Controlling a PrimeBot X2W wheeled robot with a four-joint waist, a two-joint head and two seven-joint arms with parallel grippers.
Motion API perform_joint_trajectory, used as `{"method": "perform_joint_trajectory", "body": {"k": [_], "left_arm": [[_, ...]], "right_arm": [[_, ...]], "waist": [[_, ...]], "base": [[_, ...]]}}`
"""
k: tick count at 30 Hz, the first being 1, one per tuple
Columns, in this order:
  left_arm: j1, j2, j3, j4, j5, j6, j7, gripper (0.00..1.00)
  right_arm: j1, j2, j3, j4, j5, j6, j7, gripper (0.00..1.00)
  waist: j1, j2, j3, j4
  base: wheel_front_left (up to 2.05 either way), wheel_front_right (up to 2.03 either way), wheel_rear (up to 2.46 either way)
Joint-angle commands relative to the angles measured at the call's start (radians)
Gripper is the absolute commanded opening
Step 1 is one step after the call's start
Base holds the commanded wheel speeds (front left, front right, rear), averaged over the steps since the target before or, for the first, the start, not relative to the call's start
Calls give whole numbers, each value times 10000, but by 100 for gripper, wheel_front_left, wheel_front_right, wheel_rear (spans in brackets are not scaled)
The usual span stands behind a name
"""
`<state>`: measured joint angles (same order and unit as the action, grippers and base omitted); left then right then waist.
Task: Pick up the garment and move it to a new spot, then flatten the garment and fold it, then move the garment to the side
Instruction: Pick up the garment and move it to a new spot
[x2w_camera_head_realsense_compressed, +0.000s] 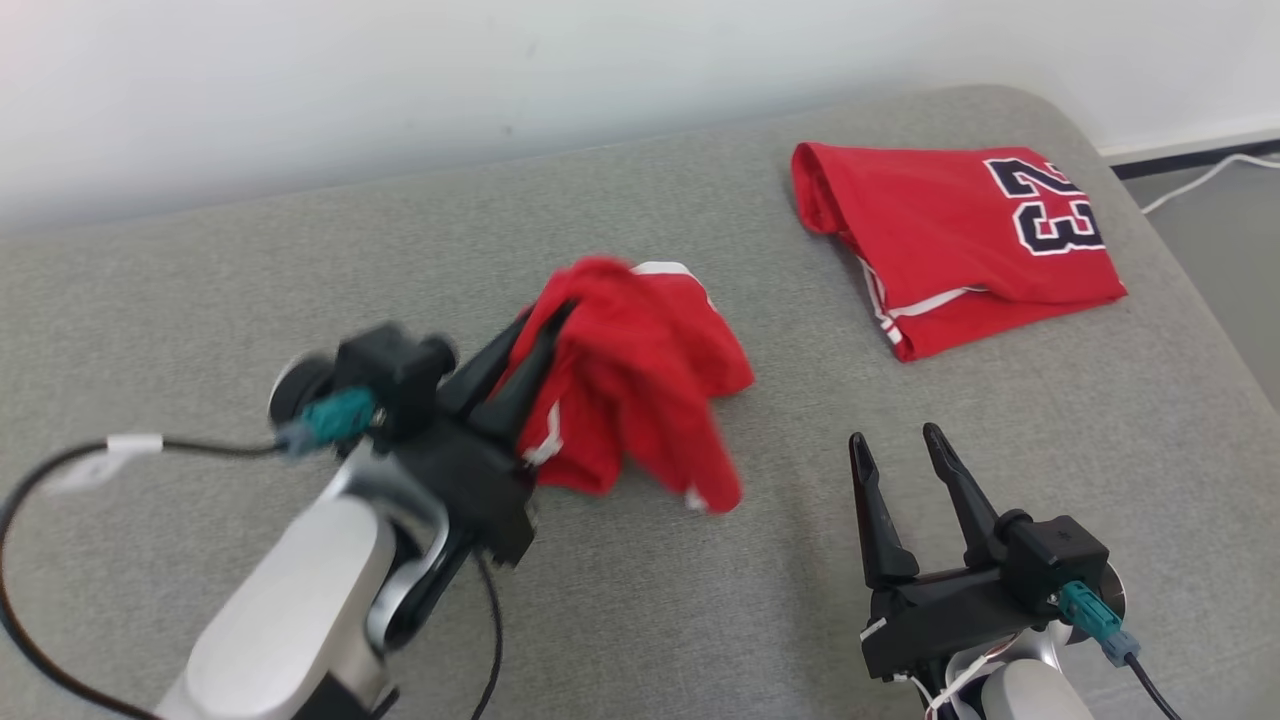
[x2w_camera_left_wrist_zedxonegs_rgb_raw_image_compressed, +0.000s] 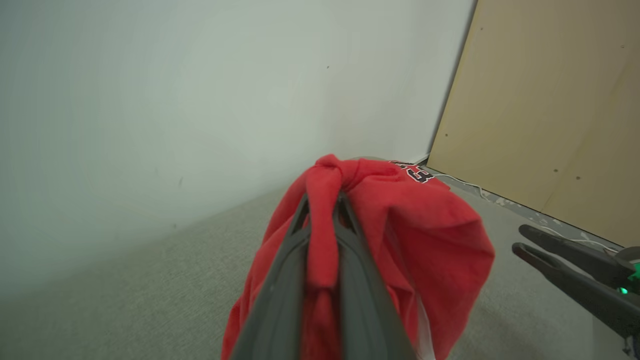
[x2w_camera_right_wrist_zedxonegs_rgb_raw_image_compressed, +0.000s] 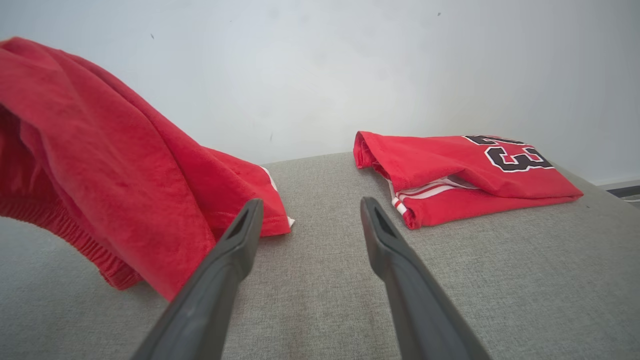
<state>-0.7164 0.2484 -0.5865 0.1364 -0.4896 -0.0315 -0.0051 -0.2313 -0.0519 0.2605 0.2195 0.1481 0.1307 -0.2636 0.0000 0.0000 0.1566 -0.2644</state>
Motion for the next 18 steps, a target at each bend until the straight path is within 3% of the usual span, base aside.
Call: {"method": "perform_joint_trajectory", "body": {"k": [1,11,12,13,14,18], "left_arm": [[218,112,57,79,14,82,-143,0],[1051,514,-161,2149,269,-60,-1264,0],[1017,482,-158,2306,302,-66,-1406,24],[969,446,-163,2440,346,-41,-1545,96],[939,393,-140,2557,350,0,-1714,100],[1135,198,19,2749,299,177,-2201,100]], "right_arm": [[137,21,18,22,-89,1,-9,100],[93,17,103,110,-122,1,-9,100],[97,17,108,122,-116,3,-10,100],[104,17,107,121,-106,3,-10,100],[124,16,108,122,-96,3,-10,100],[246,16,57,161,-67,3,-10,100]], "waist": [[0,0,-7,119],[0,0,-6,365],[0,0,-12,375],[0,0,-21,390],[0,0,-38,407],[0,0,-179,523]], "base": [[0,0,0],[0,0,0],[0,0,0],[0,0,0],[0,0,0],[0,0,0]]}}
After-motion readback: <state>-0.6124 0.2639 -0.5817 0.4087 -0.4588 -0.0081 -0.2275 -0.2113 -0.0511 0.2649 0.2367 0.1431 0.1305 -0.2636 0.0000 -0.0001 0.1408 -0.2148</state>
